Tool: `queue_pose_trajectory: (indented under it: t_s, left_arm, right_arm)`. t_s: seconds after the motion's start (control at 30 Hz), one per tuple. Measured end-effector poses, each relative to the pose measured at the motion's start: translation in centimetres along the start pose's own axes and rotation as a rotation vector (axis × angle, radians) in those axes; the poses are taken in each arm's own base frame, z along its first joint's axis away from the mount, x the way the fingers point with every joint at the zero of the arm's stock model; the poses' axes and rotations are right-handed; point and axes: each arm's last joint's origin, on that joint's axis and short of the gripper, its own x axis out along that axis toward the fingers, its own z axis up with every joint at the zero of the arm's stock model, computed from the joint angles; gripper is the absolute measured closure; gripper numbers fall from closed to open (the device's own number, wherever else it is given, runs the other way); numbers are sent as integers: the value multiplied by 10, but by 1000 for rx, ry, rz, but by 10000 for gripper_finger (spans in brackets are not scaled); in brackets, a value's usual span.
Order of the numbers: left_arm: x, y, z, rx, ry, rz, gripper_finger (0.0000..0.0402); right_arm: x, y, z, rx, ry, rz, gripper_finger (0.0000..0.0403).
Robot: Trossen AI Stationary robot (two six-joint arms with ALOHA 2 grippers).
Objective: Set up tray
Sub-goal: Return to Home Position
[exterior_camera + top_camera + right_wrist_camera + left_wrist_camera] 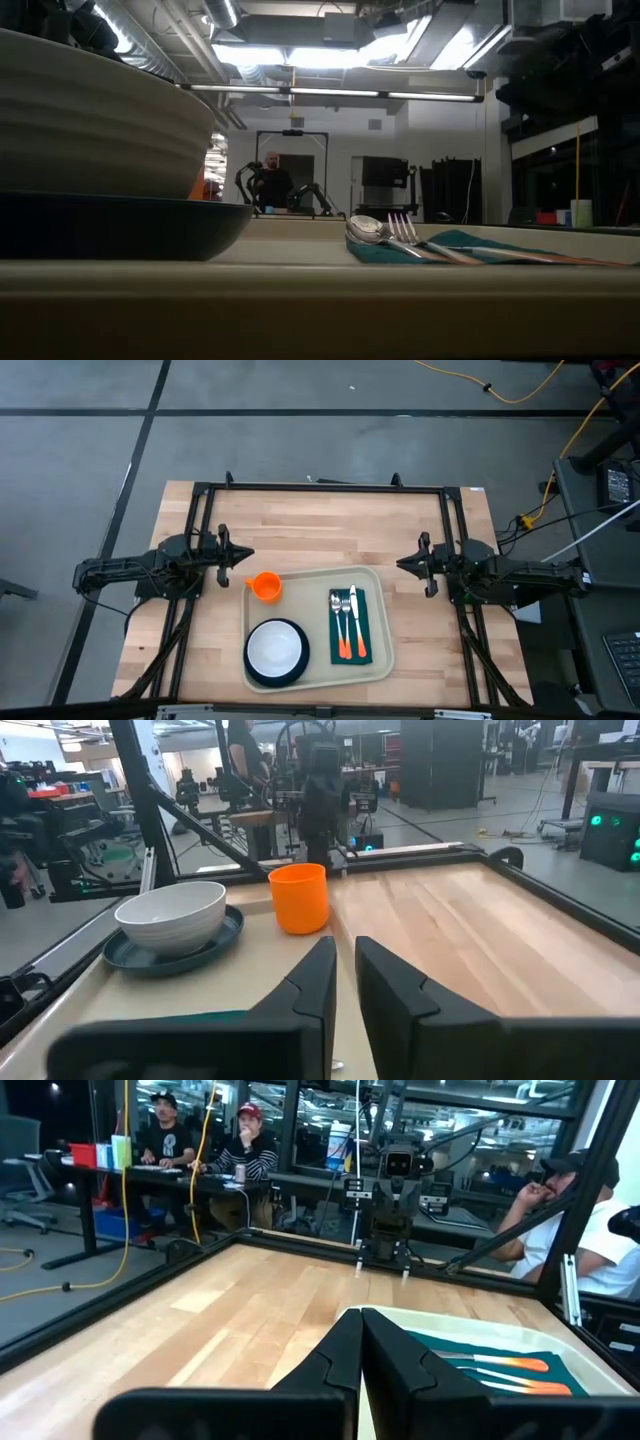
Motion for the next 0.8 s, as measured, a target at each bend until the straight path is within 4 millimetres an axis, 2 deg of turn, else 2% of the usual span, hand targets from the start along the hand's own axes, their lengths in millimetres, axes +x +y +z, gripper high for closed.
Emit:
queue_pose_trajectory:
  t_s: [0.53,0.8]
  left_arm:
    - [0,0,0,-11,-3,1,395]
    - [0,0,0,58,1,2,394]
  right_arm:
    - [0,0,0,-56,2,10,354]
    - [0,0,-1,-55,9,10,354]
